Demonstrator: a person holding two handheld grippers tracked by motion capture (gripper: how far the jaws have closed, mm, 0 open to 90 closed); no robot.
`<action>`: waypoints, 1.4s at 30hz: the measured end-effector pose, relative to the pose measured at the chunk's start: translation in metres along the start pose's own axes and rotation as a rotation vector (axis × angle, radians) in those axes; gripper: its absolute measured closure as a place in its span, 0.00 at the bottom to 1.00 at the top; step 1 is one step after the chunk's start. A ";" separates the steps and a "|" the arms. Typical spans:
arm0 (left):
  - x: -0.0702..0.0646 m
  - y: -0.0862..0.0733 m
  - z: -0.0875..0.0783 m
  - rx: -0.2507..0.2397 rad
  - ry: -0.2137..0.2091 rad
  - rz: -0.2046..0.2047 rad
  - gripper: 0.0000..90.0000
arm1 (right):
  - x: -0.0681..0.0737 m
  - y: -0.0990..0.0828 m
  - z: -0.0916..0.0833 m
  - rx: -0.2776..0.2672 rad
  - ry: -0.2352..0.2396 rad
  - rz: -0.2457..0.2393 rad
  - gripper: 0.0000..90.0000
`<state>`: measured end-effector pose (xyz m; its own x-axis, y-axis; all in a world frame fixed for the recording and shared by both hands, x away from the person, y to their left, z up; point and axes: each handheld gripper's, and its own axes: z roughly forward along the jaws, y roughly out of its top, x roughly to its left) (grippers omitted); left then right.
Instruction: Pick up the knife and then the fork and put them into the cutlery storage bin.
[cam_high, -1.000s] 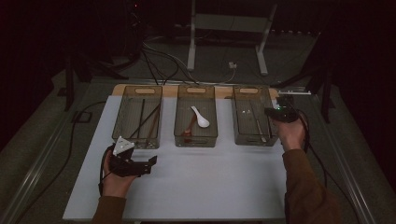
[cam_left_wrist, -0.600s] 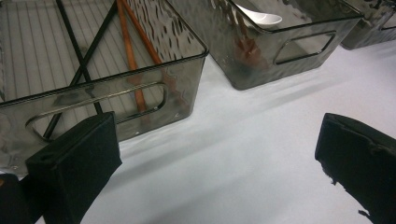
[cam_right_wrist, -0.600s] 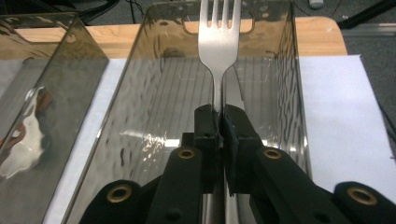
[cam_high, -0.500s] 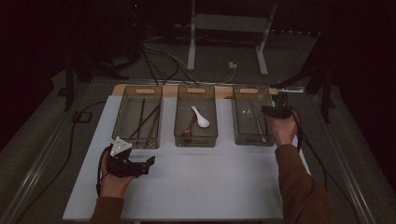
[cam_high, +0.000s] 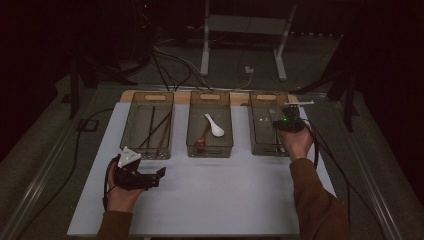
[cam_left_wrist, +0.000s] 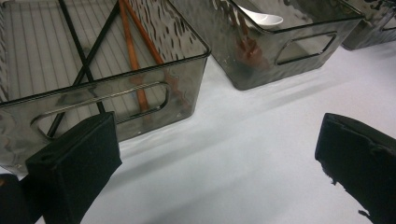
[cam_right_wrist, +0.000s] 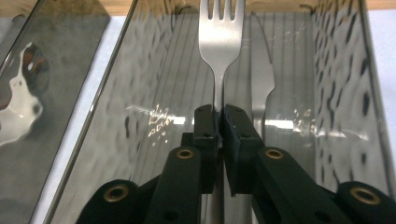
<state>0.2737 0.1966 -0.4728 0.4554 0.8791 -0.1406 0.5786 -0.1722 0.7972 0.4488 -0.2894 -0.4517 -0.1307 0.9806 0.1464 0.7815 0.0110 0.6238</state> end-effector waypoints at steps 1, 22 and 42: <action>0.000 0.000 0.000 -0.001 0.001 0.000 0.01 | -0.001 -0.001 -0.001 -0.011 0.012 -0.002 0.81; 0.004 0.001 -0.005 -0.023 0.014 -0.002 0.01 | 0.009 -0.062 -0.061 -0.214 0.181 -0.189 0.08; 0.005 -0.001 -0.012 -0.080 0.002 0.015 0.01 | 0.008 -0.135 -0.092 -0.399 0.273 -0.307 0.01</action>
<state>0.2675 0.2063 -0.4671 0.4625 0.8775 -0.1272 0.5155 -0.1494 0.8437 0.2863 -0.3008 -0.4635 -0.5092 0.8576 0.0727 0.3987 0.1602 0.9030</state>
